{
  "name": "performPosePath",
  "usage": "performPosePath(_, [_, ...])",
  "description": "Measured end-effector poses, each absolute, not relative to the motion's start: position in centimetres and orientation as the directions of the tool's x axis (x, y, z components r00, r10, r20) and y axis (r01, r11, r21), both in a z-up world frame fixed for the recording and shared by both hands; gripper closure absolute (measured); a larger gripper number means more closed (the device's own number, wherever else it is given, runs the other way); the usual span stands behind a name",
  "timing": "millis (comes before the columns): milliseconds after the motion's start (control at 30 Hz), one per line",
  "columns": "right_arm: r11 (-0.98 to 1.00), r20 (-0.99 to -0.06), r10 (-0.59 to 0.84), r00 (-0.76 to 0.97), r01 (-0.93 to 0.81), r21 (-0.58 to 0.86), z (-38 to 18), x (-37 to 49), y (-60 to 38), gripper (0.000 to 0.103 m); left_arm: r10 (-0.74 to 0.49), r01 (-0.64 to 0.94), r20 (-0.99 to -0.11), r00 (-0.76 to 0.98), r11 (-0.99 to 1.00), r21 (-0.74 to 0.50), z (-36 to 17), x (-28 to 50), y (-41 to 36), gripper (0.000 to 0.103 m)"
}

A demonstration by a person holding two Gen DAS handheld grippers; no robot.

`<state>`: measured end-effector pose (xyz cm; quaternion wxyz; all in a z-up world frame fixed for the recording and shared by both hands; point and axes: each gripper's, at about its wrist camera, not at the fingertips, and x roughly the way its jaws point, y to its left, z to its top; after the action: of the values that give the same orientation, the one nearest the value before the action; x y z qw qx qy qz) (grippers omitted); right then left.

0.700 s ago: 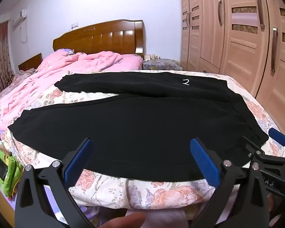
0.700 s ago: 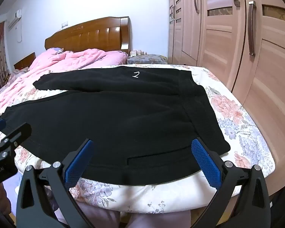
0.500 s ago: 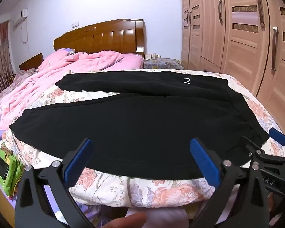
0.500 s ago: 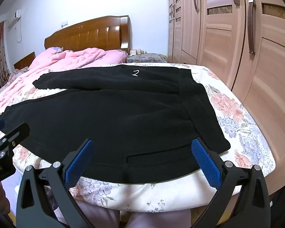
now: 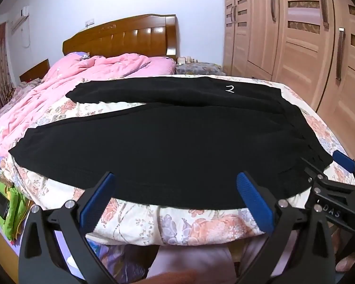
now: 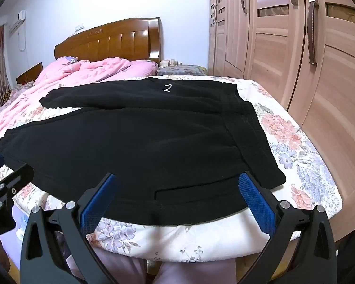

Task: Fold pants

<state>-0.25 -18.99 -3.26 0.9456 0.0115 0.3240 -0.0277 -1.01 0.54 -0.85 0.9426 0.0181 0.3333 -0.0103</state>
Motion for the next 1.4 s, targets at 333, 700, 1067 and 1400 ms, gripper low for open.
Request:
performPosePath(333, [0.998,-0.618,-0.046,0.785,0.060,0.001,-3.4,-0.3,-19.1,0.004,0.010,-0.018,-0.642,0.767,1.000,-0.006,-1.1,-1.2,1.5,0.001])
performPosePath(700, [0.998,-0.628,-0.051,0.776,0.062,-0.005,-3.6,-0.1,-19.2,0.004,-0.033,-0.002,-0.690,0.723,0.999,-0.050,-2.2,-0.4,2.4,0.001])
performPosePath(1067, [0.998,-0.634,-0.051,0.772,0.062,-0.004,-3.7,-0.1,-19.2,0.004,-0.018,0.011,-0.689,0.724,1.000,-0.015,-2.1,-0.5,1.9,0.001])
performPosePath(1400, [0.998,-0.638,-0.048,0.769,0.062,-0.001,-4.0,-0.1,-19.2,0.004,-0.022,0.000,-0.703,0.711,0.999,-0.032,-2.3,-0.4,2.2,0.001])
